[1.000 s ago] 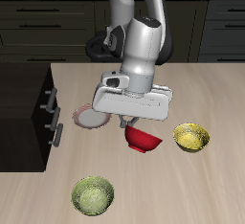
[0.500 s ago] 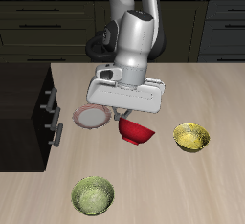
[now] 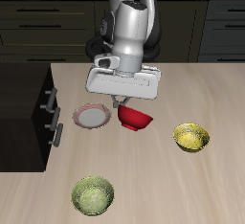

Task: Place the red bowl on the plate

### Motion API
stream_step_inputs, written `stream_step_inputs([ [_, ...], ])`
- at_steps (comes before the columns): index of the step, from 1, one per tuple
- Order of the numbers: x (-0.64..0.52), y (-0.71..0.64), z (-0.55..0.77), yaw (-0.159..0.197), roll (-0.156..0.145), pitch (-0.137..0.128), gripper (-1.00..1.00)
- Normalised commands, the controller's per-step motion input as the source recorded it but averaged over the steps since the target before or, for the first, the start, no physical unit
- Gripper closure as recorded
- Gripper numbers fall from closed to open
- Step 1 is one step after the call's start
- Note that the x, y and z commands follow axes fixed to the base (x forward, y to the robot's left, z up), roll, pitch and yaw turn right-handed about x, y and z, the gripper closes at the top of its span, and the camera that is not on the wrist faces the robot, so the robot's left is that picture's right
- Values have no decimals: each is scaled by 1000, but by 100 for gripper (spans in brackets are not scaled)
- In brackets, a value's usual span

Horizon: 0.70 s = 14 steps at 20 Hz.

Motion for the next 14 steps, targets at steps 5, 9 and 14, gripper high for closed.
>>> stream_step_inputs([
  [5, -281, -224, 27, 33, -21, -20, 100],
  [9, -232, -352, -5, 8, -47, -21, 100],
  [14, -192, -218, -29, 4, -33, -4, 100],
])
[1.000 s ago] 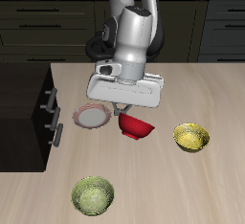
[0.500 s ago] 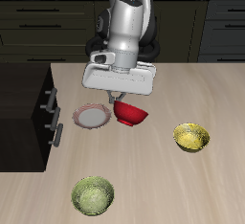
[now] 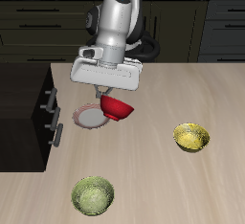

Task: Place the red bowl on the plate

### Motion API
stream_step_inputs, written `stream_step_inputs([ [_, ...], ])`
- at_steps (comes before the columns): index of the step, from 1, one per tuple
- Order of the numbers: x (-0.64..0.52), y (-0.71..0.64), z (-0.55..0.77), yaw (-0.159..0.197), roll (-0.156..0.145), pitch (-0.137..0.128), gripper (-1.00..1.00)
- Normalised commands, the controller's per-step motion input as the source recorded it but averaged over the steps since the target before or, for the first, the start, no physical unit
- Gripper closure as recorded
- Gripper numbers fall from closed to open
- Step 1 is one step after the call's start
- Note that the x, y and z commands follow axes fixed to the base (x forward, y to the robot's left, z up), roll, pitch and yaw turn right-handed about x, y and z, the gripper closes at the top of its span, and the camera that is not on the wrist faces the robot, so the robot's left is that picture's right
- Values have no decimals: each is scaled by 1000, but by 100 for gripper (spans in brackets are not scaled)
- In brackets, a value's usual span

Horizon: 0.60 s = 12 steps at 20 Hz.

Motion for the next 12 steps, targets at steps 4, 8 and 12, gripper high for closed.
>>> stream_step_inputs([
  [4, -219, -118, -29, -19, 4, 12, 100],
  [8, -287, -66, -87, 0, 10, 8, 100],
  [12, -268, 6, -16, 5, 19, -11, 100],
])
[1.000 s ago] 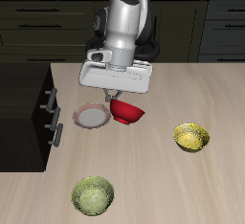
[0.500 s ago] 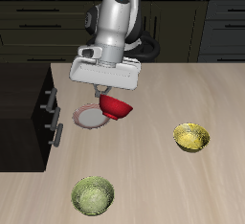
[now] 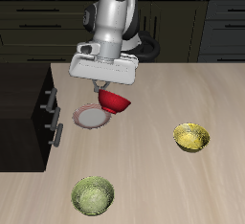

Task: Place the red bowl on the plate

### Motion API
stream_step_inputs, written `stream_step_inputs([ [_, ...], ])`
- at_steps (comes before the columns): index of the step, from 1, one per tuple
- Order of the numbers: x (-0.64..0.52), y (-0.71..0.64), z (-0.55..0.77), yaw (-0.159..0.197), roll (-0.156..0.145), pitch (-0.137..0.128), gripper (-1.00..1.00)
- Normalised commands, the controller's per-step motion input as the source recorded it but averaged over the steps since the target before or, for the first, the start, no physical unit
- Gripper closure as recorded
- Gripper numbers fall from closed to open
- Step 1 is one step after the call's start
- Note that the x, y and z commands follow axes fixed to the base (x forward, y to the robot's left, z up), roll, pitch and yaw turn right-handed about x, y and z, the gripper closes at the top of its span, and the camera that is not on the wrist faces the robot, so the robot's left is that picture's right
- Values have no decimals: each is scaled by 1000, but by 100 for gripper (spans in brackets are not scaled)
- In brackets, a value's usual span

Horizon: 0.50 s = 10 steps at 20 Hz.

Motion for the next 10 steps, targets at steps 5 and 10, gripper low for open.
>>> stream_step_inputs([
  [5, -238, -8, -35, 5, 12, 0, 100],
  [10, -299, -92, -85, 20, 16, 17, 100],
])
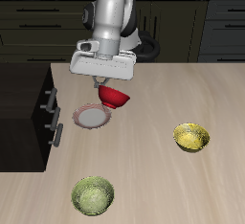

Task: Place the red bowl on the plate

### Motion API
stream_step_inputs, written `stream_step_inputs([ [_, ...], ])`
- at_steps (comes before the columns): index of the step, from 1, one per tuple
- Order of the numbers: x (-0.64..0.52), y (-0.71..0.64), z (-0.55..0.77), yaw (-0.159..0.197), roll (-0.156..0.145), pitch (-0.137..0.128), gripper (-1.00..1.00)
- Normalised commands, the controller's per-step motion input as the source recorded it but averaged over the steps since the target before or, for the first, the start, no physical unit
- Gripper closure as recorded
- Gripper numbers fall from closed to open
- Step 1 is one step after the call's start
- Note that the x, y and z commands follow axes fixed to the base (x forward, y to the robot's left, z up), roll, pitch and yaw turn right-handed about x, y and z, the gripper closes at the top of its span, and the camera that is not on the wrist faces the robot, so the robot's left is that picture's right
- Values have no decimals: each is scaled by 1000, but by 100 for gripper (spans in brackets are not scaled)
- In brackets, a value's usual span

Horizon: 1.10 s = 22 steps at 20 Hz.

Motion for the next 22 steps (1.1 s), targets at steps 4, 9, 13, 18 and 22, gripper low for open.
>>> stream_step_inputs([
  [4, -236, -55, -11, -6, 27, -6, 100],
  [9, -326, 45, -31, 13, 36, -11, 100],
  [13, -172, -55, -30, -12, -7, 0, 100],
  [18, -203, -102, -36, 3, -11, -3, 100],
  [22, -149, -121, -31, 4, -20, 0, 100],
])
